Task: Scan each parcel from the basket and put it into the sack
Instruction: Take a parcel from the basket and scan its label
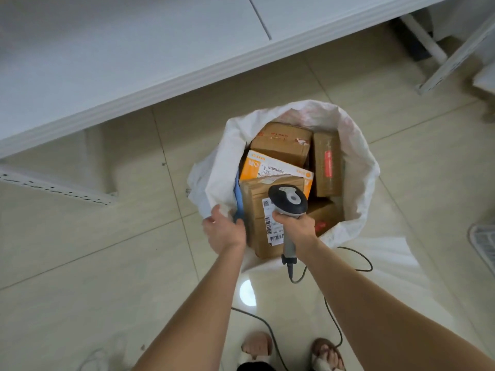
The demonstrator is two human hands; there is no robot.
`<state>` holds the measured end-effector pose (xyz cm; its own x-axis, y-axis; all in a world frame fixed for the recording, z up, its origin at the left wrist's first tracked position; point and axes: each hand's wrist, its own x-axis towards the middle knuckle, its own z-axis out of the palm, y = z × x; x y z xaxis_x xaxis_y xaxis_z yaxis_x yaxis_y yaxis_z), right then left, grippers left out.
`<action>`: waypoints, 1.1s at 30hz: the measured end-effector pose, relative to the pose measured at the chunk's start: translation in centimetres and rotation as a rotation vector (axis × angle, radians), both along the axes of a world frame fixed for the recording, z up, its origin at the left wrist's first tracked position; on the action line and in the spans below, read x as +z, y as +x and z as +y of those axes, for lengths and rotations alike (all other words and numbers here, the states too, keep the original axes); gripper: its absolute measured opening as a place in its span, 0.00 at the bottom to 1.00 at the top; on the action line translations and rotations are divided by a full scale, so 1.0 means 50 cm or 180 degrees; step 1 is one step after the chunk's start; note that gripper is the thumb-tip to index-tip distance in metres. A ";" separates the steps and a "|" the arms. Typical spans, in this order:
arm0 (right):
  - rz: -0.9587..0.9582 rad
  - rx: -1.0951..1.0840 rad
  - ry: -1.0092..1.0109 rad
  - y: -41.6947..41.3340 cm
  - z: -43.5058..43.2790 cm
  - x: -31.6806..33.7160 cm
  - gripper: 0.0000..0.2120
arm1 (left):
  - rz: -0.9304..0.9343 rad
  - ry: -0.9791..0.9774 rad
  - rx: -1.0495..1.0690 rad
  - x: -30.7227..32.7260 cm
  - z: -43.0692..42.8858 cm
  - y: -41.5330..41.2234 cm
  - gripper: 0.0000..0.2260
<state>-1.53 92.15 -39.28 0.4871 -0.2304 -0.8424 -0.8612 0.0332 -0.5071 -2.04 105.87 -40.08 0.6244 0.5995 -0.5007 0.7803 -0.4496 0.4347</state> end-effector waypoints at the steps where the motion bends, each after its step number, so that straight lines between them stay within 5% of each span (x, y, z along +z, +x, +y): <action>1: 0.0010 0.0015 -0.0015 0.001 0.003 -0.001 0.35 | 0.0213 0.0231 0.0209 -0.001 0.013 -0.007 0.31; 4: 0.0066 0.0192 -0.0107 0.003 0.014 0.000 0.36 | 0.0893 -0.0414 0.0721 -0.034 0.045 -0.024 0.35; 6: 0.0084 0.0392 -0.0137 0.001 0.022 0.001 0.34 | 0.1106 -0.1051 0.0527 -0.046 0.041 -0.035 0.25; 9: 0.0076 0.0587 -0.0175 -0.006 0.030 0.009 0.31 | 0.1085 -0.1030 0.0192 -0.039 0.040 -0.036 0.02; 14: -0.0018 0.0487 -0.0026 0.010 0.044 0.025 0.27 | 0.1009 -0.1061 0.0435 -0.056 0.052 -0.032 0.16; 20: -0.0029 0.0536 -0.0110 0.020 0.038 -0.021 0.28 | 0.0928 -0.1029 0.0407 -0.127 0.035 -0.062 0.13; 23: 0.0025 0.0533 -0.0029 0.019 0.047 -0.011 0.31 | 0.0510 -0.2138 0.0972 -0.075 0.066 -0.047 0.12; 27: -0.0029 0.0608 -0.0063 0.029 0.073 0.016 0.34 | 0.0772 -0.3229 0.0464 0.020 0.121 -0.020 0.12; 33: 0.0205 0.0444 0.0237 0.025 0.056 0.037 0.27 | 0.0496 -0.2245 0.0882 0.037 0.102 0.005 0.13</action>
<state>-0.29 94.97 -37.45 0.4545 -0.1001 -0.8851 -0.8907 -0.0536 -0.4513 -1.79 110.99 -38.21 0.3889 0.2303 -0.8920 0.8997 0.1135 0.4215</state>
